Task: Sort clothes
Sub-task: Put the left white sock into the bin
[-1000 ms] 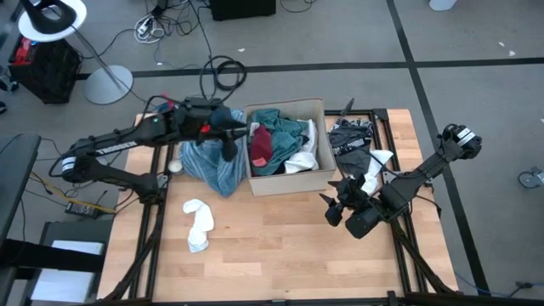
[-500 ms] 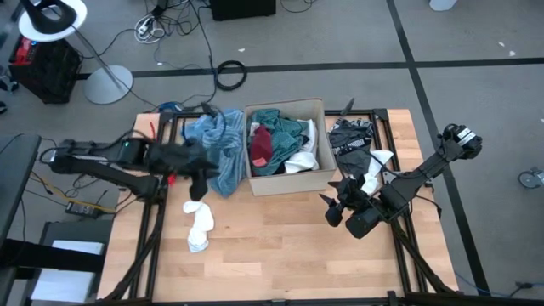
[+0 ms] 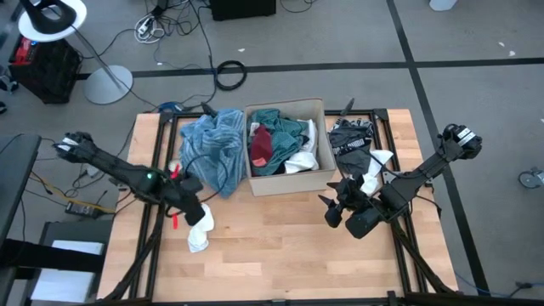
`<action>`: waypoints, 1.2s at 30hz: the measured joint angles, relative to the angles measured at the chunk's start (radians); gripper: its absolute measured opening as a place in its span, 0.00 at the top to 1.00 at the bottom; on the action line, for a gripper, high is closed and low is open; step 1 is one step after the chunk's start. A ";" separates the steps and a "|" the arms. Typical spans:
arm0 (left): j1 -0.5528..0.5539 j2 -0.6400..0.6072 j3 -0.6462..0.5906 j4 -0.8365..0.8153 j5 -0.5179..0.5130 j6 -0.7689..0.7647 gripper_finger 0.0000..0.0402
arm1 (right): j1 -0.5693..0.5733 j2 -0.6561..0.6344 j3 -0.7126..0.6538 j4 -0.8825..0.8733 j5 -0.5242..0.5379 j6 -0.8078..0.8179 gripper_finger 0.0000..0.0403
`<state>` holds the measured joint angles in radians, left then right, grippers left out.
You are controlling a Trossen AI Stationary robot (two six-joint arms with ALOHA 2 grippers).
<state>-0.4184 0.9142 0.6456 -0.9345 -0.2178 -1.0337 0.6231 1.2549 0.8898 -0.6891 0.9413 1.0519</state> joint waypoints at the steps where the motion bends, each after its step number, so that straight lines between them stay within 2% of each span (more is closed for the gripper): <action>1: -0.008 0.000 -0.028 -0.001 0.002 -0.030 0.73 | 0.000 0.000 0.000 0.000 0.000 0.000 0.40; 11: -0.014 0.000 -0.279 0.220 0.033 -0.138 0.75 | 0.000 0.000 0.000 0.015 -0.002 -0.009 0.40; 13: -0.014 0.000 -0.298 0.229 0.039 -0.169 0.81 | 0.000 0.000 0.000 0.016 -0.002 -0.009 0.40; 16: -0.014 -0.001 -0.298 0.229 0.047 -0.164 0.96 | 0.000 0.000 0.000 0.016 -0.002 -0.009 0.40; 18: -0.014 0.000 -0.275 0.216 0.059 -0.160 0.98 | 0.000 0.000 0.000 0.016 -0.002 -0.009 0.40; 23: -0.014 0.000 -0.112 0.103 0.047 -0.098 0.99 | 0.000 0.000 0.000 0.015 -0.002 -0.009 0.40; 29: -0.014 0.000 0.194 -0.056 -0.118 0.052 1.00 | 0.000 0.000 0.000 0.015 -0.002 -0.009 0.40; 36: 0.010 0.001 0.513 -0.072 -0.321 0.342 1.00 | 0.000 0.000 0.000 0.015 -0.002 -0.009 0.40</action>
<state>-0.4085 0.9149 1.1585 -1.0062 -0.5386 -0.6922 0.6228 1.2549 0.8898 -0.6739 0.9390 1.0428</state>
